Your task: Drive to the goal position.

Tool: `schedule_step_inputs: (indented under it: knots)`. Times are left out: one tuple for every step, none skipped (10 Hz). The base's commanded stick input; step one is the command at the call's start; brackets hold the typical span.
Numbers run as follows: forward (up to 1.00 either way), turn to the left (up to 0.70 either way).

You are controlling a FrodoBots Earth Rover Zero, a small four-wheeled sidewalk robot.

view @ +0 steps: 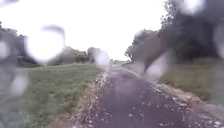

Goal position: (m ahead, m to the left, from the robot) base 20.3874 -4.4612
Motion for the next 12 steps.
schedule_step_inputs:
  knots:
    - [0.70,-0.14]
    - [0.70,-0.13]
    - [0.70,-0.07]
    - [0.70,-0.03]
    - [0.70,0.00]
    - [0.70,0.00]
    - [0.70,0.00]
    - [0.70,0.00]
    - [0.70,0.00]
    - [0.70,0.00]
    - [0.70,0.00]
    - [0.70,0.00]
